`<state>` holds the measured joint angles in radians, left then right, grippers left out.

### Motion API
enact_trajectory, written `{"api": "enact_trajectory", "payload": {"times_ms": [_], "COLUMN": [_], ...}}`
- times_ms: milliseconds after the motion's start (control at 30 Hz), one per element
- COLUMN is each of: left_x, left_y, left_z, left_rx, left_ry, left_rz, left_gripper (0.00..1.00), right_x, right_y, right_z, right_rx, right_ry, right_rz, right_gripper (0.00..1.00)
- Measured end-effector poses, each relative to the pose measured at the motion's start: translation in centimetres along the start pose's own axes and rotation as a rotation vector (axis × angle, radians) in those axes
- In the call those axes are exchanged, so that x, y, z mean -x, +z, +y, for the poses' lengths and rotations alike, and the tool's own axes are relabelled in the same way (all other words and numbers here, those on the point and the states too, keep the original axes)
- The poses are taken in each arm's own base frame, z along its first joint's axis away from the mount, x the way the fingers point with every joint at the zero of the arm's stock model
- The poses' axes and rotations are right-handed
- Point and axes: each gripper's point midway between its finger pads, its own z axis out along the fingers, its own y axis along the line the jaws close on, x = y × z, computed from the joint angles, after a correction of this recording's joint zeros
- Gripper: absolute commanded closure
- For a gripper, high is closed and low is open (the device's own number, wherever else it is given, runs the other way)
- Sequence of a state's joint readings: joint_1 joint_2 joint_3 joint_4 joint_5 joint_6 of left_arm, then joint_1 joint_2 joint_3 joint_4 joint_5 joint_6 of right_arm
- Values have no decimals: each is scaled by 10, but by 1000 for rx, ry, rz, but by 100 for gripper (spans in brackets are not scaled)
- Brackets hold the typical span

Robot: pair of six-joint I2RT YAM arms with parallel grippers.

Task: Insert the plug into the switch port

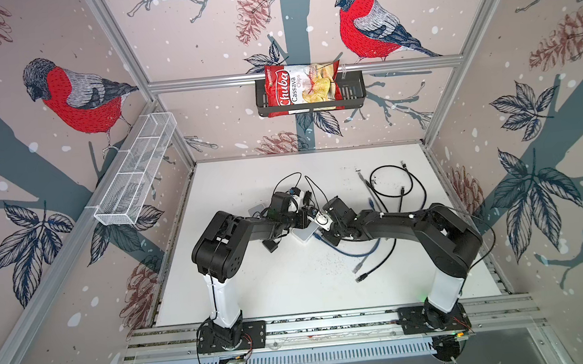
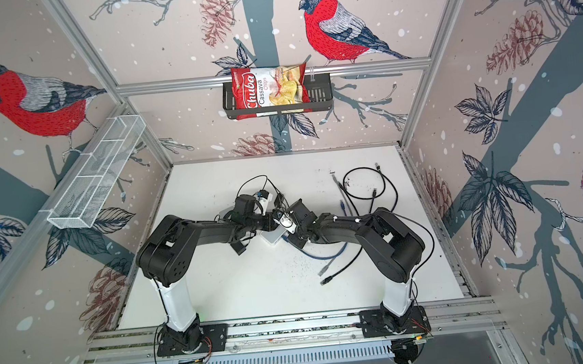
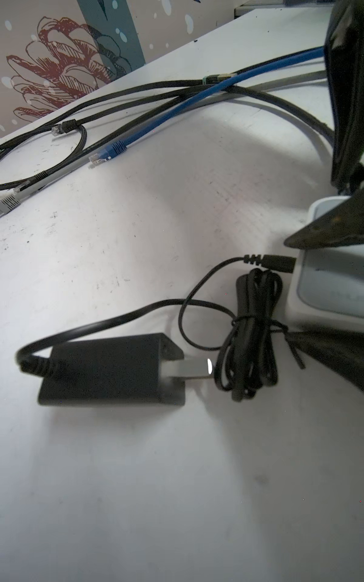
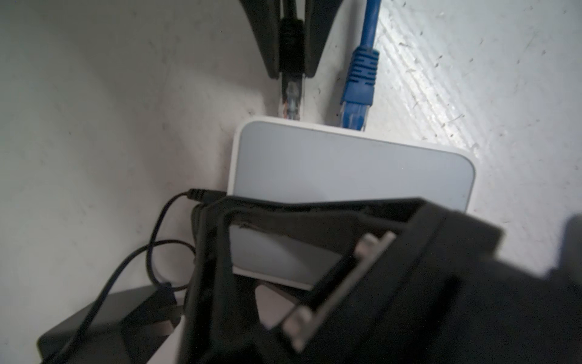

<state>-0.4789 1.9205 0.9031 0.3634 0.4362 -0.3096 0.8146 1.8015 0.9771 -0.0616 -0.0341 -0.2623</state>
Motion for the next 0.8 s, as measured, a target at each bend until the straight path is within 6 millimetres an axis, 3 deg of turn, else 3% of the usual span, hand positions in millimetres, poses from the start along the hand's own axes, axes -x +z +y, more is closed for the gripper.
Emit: {"api": "enact_trajectory", "payload": {"times_ms": [800], "left_x": [-1], "left_y": [-4], "left_z": [2], "left_rx": [19], "left_ry": [-21], "left_rz": [-25], "left_gripper": [59], "right_x": [5], "right_y": [6], "right_z": [-1], "right_rx": [-20], "right_ry": [140], "right_rz": [-91], "right_gripper": [98]}}
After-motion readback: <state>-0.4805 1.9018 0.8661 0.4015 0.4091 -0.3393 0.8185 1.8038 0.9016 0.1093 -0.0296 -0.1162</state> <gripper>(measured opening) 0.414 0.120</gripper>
